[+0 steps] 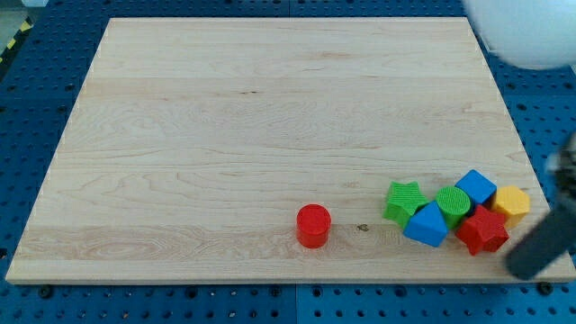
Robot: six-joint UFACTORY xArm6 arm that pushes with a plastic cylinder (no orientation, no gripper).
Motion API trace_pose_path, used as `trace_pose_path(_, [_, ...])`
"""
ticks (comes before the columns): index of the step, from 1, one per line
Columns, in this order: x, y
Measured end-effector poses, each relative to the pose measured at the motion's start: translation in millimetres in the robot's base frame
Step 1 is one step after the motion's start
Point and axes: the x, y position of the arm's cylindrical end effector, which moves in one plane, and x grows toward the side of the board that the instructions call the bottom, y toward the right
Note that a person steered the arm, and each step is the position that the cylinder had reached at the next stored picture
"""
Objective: Push the red star into green star
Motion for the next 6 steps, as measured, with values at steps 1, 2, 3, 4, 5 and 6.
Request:
trace_pose_path(1, [0,44])
trace_pose_path(2, [-4,10])
trace_pose_path(3, [-15,-38])
trace_pose_path(4, [-55,-85])
trace_pose_path(5, [-73,-105])
trace_pose_path(6, [-81,-106])
